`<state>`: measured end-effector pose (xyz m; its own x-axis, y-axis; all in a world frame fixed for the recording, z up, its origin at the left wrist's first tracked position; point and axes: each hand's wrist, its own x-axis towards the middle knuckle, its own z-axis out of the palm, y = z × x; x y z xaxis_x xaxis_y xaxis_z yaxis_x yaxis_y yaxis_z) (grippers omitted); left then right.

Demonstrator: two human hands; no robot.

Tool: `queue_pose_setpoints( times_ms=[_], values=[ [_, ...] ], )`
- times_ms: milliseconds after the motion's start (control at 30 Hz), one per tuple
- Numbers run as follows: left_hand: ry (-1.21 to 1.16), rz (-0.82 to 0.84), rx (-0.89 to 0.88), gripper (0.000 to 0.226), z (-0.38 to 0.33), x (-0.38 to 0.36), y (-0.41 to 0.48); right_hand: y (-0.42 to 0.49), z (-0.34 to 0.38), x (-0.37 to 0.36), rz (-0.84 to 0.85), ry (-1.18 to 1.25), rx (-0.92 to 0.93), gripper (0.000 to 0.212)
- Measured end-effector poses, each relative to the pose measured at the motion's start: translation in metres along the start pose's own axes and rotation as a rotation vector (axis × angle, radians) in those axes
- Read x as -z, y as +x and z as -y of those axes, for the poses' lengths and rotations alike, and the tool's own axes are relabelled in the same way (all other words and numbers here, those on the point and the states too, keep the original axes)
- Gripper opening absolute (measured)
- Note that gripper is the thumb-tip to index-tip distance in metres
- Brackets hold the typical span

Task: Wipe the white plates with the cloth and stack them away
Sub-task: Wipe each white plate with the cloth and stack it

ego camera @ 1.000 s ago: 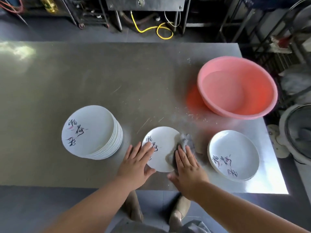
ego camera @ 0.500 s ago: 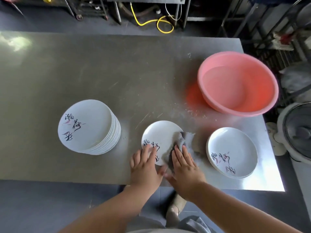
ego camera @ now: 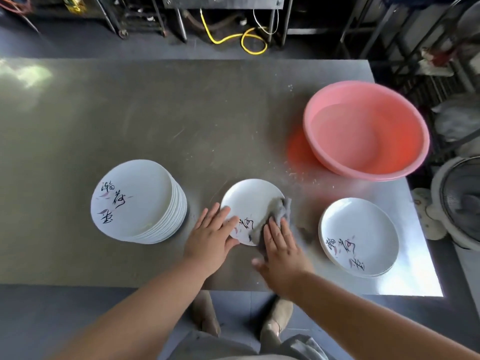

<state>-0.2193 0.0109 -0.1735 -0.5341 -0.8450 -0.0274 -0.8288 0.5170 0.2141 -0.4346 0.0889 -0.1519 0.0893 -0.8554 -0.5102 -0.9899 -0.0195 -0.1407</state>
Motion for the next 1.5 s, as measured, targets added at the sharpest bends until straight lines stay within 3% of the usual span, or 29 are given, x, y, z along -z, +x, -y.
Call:
queue_pose_setpoints(
  times_ms=[100,267,367,567,667,733,800,867,933,1033,1100,1200,1333,1433,1500],
  values=[
    [-0.026,-0.058,0.039,0.053,-0.008,-0.004,-0.005,-0.01,0.003,-0.001,0.078,-0.004,0.038,0.105],
    [-0.049,-0.12,0.051,0.043,-0.019,-0.003,-0.005,0.032,-0.027,0.038,0.008,-0.008,-0.03,0.092],
    [-0.051,-0.181,0.091,0.042,-0.027,-0.005,-0.004,0.033,-0.023,0.02,-0.051,0.023,-0.022,0.09],
    [-0.097,-0.157,0.142,0.041,-0.031,-0.005,-0.006,-0.01,-0.003,-0.012,-0.319,0.092,0.256,0.065],
    [-0.093,-0.1,0.117,0.041,-0.026,-0.001,-0.011,-0.01,-0.009,0.023,-0.368,0.509,0.133,0.032],
    [-0.09,-0.098,0.098,0.043,-0.021,0.002,-0.015,-0.012,-0.017,0.05,-0.238,0.905,-0.085,0.03],
    [-0.121,-0.096,0.165,0.044,-0.018,0.01,-0.019,-0.011,-0.029,0.071,-0.172,1.013,-0.218,0.033],
    [-0.275,-0.053,0.402,0.048,-0.015,0.023,-0.014,-0.001,-0.043,0.087,-0.12,0.811,-0.273,0.038],
    [-0.537,0.117,0.728,0.051,-0.014,0.038,0.003,0.017,-0.054,0.093,0.039,0.533,-0.287,0.048],
    [-0.995,0.426,1.104,0.062,-0.018,0.063,0.032,0.042,-0.049,0.097,0.248,0.484,-0.315,0.058],
    [-1.208,0.56,1.243,0.074,-0.025,0.079,0.041,0.054,-0.043,0.096,0.283,0.441,-0.303,0.057],
    [-1.352,0.554,1.262,0.092,-0.032,0.096,0.047,0.051,-0.04,0.096,0.189,0.421,-0.31,0.051],
    [-1.807,0.244,1.292,0.096,-0.038,0.114,0.049,0.011,-0.039,0.105,-0.234,0.986,-0.247,0.047],
    [-2.093,0.1,1.119,0.056,-0.04,0.143,0.045,-0.016,-0.033,0.119,-0.432,1.341,0.002,0.049],
    [-2.029,0.088,1.033,0.02,-0.04,0.156,0.042,-0.028,-0.035,0.132,-0.533,1.216,0.064,0.047]
  ],
)
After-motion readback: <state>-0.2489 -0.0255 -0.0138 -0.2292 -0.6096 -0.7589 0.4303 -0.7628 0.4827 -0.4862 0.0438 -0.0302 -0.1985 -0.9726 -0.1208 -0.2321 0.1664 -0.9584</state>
